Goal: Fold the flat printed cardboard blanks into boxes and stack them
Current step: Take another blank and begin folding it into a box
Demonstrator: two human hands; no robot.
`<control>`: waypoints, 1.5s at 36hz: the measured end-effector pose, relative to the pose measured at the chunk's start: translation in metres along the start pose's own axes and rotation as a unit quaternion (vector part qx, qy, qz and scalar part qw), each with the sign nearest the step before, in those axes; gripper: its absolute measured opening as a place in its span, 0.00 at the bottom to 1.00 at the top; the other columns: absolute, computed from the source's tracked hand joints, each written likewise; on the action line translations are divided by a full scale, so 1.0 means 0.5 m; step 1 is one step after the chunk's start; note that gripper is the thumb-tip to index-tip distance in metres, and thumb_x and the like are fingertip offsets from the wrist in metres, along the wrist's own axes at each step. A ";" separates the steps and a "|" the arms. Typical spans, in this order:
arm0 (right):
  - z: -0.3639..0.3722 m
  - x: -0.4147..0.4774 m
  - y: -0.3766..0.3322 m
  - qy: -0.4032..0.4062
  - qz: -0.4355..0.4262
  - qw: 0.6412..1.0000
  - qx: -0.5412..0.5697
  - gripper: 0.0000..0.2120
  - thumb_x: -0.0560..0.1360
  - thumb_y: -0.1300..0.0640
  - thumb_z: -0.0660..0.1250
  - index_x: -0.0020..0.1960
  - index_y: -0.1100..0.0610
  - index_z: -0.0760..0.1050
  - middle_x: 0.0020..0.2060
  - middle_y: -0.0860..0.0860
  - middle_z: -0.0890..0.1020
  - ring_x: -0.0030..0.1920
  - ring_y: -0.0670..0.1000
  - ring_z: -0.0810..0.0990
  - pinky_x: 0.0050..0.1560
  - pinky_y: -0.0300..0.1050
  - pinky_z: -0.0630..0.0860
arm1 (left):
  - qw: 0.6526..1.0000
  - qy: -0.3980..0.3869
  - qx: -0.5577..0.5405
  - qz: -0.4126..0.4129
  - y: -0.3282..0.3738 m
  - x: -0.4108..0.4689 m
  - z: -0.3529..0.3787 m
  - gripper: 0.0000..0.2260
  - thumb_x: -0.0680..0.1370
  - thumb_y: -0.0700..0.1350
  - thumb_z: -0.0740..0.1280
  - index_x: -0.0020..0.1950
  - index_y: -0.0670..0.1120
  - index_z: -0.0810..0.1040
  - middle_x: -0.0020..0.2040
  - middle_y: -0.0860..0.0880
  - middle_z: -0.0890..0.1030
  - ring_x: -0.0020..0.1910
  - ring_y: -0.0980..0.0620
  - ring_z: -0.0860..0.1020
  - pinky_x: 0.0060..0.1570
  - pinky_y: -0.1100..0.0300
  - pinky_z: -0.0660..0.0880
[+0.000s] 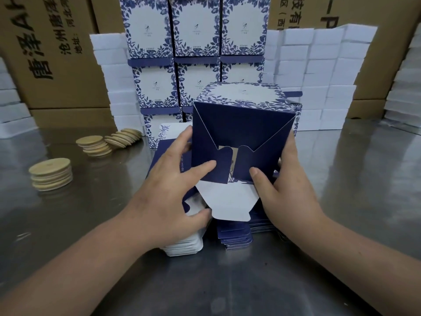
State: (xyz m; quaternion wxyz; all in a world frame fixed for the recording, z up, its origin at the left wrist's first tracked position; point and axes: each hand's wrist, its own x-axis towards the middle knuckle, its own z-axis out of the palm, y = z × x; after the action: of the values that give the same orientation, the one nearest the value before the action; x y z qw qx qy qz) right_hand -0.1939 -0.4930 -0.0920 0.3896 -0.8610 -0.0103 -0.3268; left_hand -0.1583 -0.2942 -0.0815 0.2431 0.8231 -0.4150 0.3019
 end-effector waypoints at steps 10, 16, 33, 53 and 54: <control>-0.001 -0.004 -0.010 -0.036 -0.026 0.999 0.011 0.40 0.71 0.47 0.63 0.75 0.38 0.43 0.68 0.37 0.68 0.64 0.42 0.72 0.62 0.54 0.72 | 0.995 0.090 -0.041 -0.029 -0.003 0.000 -0.010 0.17 0.65 0.53 0.72 0.47 0.43 0.82 0.64 0.56 0.60 0.56 0.62 0.65 0.59 0.79 0.59; -0.007 -0.006 -0.006 -0.055 -0.053 0.995 0.065 0.39 0.67 0.42 0.57 0.75 0.40 0.46 0.69 0.38 0.67 0.66 0.39 0.69 0.61 0.55 0.73 | 0.988 0.127 -0.052 -0.066 -0.004 -0.001 -0.009 0.19 0.67 0.57 0.66 0.46 0.43 0.79 0.58 0.50 0.66 0.51 0.66 0.68 0.53 0.77 0.64; 0.004 -0.004 -0.021 -0.041 -0.004 0.984 0.172 0.40 0.63 0.37 0.65 0.73 0.44 0.58 0.63 0.36 0.72 0.63 0.37 0.72 0.60 0.48 0.75 | 0.943 0.018 -0.201 -0.266 0.007 0.016 0.001 0.08 0.68 0.65 0.65 0.45 0.74 0.69 0.47 0.65 0.68 0.46 0.66 0.73 0.50 0.52 0.77; 0.020 -0.012 -0.022 -0.019 -0.003 0.975 0.222 0.17 0.72 0.52 0.71 0.54 0.36 0.69 0.51 0.34 0.80 0.50 0.33 0.78 0.44 0.26 0.74 | 0.917 0.020 -0.275 -0.288 0.012 0.009 0.014 0.14 0.71 0.58 0.66 0.54 0.69 0.68 0.46 0.72 0.77 0.43 0.72 0.75 0.39 0.63 0.70; 0.020 -0.012 -0.023 -0.017 -0.007 0.975 0.219 0.17 0.72 0.52 0.71 0.54 0.35 0.69 0.51 0.32 0.79 0.51 0.32 0.78 0.45 0.26 0.73 | 0.920 0.017 -0.274 -0.279 0.011 0.009 0.014 0.13 0.73 0.57 0.67 0.52 0.72 0.68 0.47 0.73 0.76 0.44 0.72 0.75 0.40 0.62 0.71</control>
State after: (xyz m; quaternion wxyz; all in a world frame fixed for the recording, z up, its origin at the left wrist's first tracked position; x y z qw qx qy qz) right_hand -0.1961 -0.4771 -0.0926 0.5663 -0.7600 -0.0950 -0.3045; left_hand -0.1586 -0.3042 -0.0822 0.5402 0.8016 -0.2311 0.1101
